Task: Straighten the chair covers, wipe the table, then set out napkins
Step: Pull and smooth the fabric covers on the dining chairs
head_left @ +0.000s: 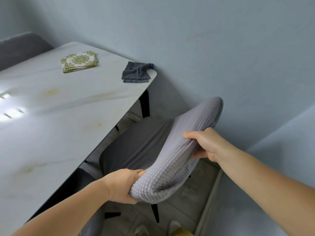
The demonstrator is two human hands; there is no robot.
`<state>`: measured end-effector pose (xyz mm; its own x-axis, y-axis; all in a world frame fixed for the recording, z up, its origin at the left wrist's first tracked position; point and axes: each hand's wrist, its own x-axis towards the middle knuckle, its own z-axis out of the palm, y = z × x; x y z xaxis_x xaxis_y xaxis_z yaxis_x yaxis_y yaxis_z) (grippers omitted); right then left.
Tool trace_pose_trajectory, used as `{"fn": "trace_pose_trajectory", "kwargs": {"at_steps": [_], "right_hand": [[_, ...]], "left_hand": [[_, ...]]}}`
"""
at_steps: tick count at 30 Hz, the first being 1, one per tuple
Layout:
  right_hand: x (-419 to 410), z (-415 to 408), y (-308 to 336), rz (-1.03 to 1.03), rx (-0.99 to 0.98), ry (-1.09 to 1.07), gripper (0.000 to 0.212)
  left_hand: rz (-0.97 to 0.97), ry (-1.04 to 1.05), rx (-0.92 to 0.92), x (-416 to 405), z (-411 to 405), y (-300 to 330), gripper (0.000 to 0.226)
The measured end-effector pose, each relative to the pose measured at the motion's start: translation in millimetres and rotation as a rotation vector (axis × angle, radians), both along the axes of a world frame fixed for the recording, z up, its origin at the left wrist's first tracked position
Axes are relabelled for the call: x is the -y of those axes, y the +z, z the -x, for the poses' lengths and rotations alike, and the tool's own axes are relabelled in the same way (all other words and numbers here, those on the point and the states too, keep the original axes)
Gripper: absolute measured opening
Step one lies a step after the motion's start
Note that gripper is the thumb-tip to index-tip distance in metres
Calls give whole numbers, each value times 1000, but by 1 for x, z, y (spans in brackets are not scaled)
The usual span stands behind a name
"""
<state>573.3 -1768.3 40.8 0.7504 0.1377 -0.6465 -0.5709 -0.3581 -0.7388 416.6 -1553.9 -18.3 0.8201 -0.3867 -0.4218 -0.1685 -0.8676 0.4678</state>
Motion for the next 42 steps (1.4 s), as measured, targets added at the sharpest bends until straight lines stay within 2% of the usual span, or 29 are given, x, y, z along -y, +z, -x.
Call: {"fn": "trace_pose_trajectory", "kwargs": {"at_steps": [5,9,11,14,17,18,21,24,26,29,30,32,34,37,39,42], "right_hand": [[-3,4,-3,44,-50,93,58],[1,3,-5,108,-66,142,64],[7,4,-7,126,-83,133,63],[24,10,-13,124,-145,83,48],[47,18,-17,127,-210,32,20],[55,21,-19,131,-229,11,19],[78,33,-26,134,-275,-60,36],[96,43,-31,138,-299,-127,33],[103,47,-34,142,-280,-138,27],[109,47,-30,168,-238,-110,10],[111,45,-30,182,-218,-99,11],[121,41,-29,198,-171,-94,25],[129,37,-31,153,-124,-143,38],[131,29,-41,73,-108,-164,53],[130,27,-49,94,-77,-153,63],[128,24,-62,171,47,-284,76]], "left_hand": [[-10,9,20,-10,26,-10,63],[-91,-30,32,-9,29,-10,87],[-124,-100,-20,-6,25,-9,99],[-256,-154,-194,-1,14,-7,110],[-319,-148,-232,4,-1,-9,89],[-305,-130,-232,7,-8,-9,81],[-183,-26,-175,31,-34,-9,65],[31,100,-103,77,-56,-6,59],[180,178,-107,114,-65,-3,68],[332,221,-177,170,-68,4,93],[368,209,-193,185,-66,5,100],[398,201,-210,207,-62,4,111],[333,215,-200,214,-59,-2,119],[308,260,-245,211,-57,-10,114],[338,267,-266,210,-55,-10,111],[347,257,-253,210,-56,-12,110]]}}
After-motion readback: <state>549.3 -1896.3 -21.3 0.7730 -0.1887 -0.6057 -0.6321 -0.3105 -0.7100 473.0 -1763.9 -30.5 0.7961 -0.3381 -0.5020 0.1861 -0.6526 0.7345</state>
